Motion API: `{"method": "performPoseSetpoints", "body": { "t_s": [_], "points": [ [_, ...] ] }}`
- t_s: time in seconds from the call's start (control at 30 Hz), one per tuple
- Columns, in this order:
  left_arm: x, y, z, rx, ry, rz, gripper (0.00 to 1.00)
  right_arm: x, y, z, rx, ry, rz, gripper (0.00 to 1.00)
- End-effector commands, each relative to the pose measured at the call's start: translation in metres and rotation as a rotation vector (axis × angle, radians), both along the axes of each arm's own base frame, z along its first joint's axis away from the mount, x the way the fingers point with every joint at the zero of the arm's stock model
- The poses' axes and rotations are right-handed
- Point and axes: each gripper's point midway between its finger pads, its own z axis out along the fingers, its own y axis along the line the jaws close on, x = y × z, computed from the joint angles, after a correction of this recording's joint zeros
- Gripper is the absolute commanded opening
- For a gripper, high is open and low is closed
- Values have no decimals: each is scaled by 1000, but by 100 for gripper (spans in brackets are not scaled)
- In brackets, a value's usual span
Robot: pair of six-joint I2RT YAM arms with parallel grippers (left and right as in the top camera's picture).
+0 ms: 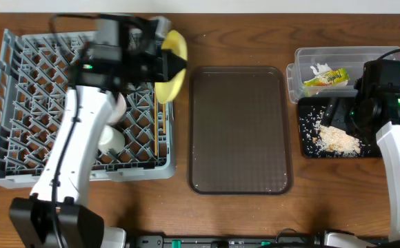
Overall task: Sort waste into correct bins and load items into the dishwasher rack
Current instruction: 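Lift the yellow plate and stand it upright in the dish rack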
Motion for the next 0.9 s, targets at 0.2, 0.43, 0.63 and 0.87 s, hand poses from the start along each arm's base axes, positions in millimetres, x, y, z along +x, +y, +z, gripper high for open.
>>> {"method": "performPoseSetpoints", "body": {
  "t_s": [0.2,0.43,0.63,0.87],
  "points": [
    [-2,23,5,-296,118,-83,6,0,-4,5,-15,-12,0,86],
    [13,33,-28,-296,198,-42,6,-1,-4,4,-15,-9,0,86],
    [23,65,-69,-118,276,129,16,-1,-4,4,-15,-9,0,86],
    [19,69,-75,-73,281,132,80,6,-4,6,-12,-36,2,91]
  ]
}}
